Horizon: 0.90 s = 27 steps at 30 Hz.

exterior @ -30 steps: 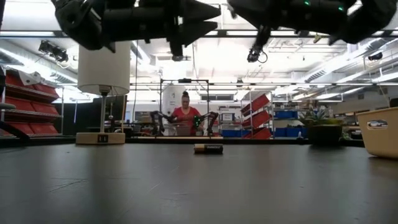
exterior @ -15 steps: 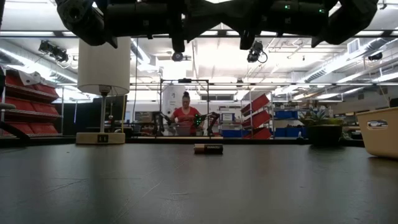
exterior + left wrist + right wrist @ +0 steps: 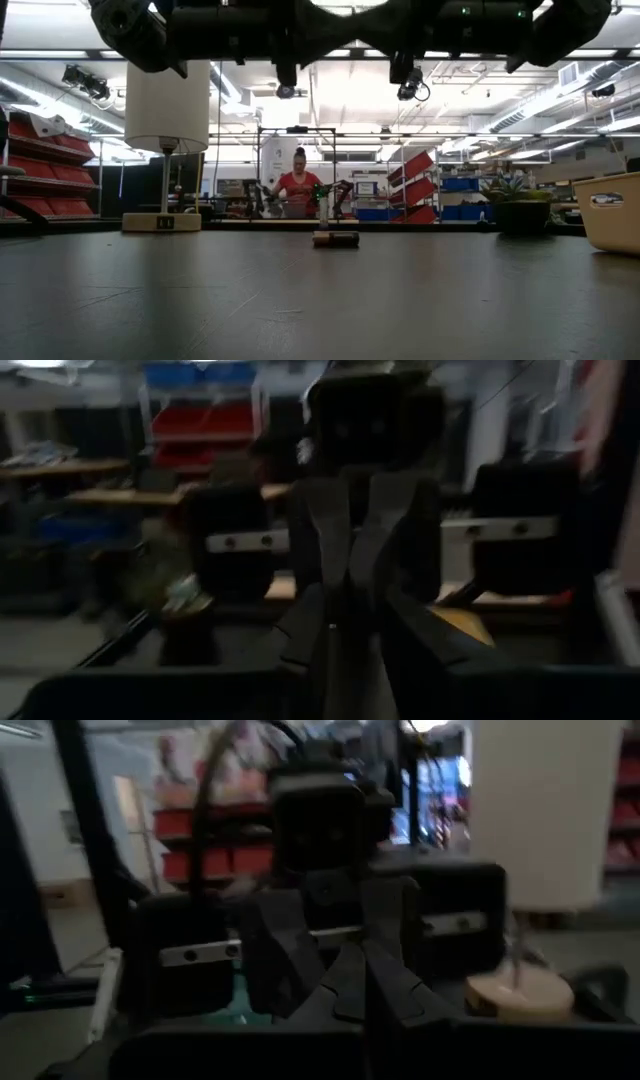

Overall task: Sort batteries
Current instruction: Put the silver battery into the green bin

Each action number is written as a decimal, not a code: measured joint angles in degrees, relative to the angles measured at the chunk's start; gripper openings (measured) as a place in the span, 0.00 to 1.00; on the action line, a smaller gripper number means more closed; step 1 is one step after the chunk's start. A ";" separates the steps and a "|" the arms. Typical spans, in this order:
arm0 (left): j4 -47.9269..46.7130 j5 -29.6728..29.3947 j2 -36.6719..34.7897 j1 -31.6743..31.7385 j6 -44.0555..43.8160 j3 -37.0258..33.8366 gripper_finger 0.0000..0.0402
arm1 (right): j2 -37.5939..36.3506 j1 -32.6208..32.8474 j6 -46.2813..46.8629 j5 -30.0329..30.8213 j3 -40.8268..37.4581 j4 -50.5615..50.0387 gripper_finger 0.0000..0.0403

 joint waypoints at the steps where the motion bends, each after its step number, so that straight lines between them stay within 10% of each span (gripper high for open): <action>1: -1.79 -1.43 -0.09 0.09 0.25 0.00 0.22 | 0.02 -0.09 0.76 0.98 0.00 -1.21 0.01; 13: -28.84 -8.41 -6.48 3.94 -0.01 -0.73 0.46 | -7.25 -1.79 9.61 8.19 -0.02 -34.04 0.26; 27: -31.37 -2.33 8.62 8.34 -22.66 0.91 0.53 | 11.83 9.88 13.28 14.56 -3.31 -27.43 0.44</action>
